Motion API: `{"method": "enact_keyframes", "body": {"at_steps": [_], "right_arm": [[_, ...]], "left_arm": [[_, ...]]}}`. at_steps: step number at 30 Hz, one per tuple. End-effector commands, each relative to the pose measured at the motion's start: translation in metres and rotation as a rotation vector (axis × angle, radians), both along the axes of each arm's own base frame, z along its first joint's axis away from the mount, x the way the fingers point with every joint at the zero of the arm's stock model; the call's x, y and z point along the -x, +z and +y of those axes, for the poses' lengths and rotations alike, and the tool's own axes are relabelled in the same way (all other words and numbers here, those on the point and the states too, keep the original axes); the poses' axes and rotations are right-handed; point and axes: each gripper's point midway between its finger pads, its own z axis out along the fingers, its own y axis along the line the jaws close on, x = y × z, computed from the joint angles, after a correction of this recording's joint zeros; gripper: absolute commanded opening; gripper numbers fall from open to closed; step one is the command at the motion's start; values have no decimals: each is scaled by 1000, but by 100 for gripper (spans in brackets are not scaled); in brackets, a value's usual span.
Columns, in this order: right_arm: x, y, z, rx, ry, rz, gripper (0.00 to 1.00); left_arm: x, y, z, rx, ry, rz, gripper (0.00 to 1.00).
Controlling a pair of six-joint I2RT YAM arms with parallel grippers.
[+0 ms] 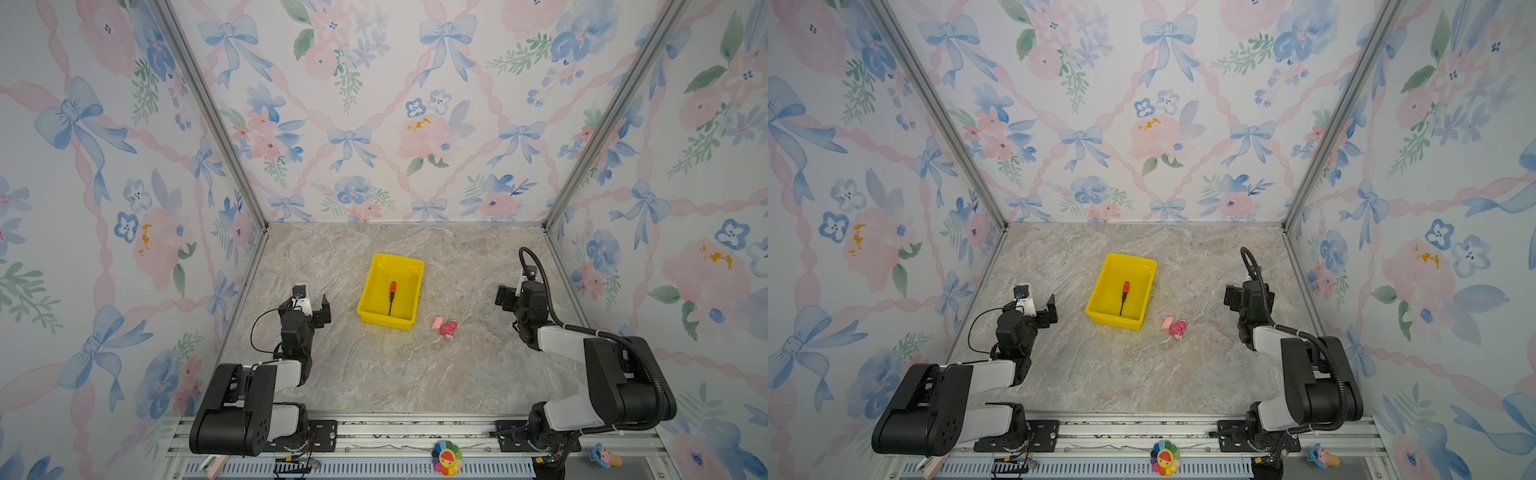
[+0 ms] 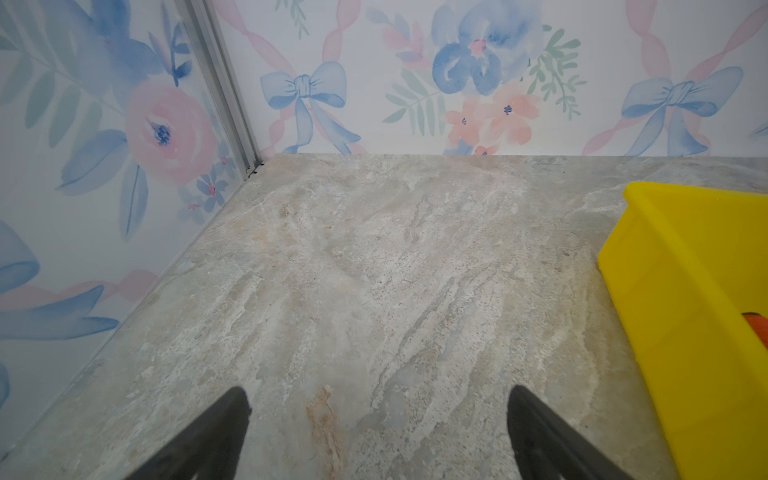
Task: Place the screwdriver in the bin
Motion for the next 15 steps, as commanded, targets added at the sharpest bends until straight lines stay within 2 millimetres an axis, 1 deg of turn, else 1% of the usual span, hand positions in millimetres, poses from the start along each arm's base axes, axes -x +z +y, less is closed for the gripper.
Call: {"method": "enact_keyframes", "body": {"at_steps": [1,4,8,11,15], "right_arm": [[-12,14,9,16,47,-66,97],[-10,15,9,8,54,-82,97],[-7,14,15,0,95,-108,97],[-5,8,24,-2,153,-149,97],[-4,7,24,0,152,-143,97]], "left_arm": [[-14,17,-1,7,-15,-83,98],[-18,8,-3,6,-32,-68,97],[-19,-1,-5,2,-45,-55,97],[-23,-1,-3,0,-35,-62,97],[-21,-2,6,9,19,-62,98]]}}
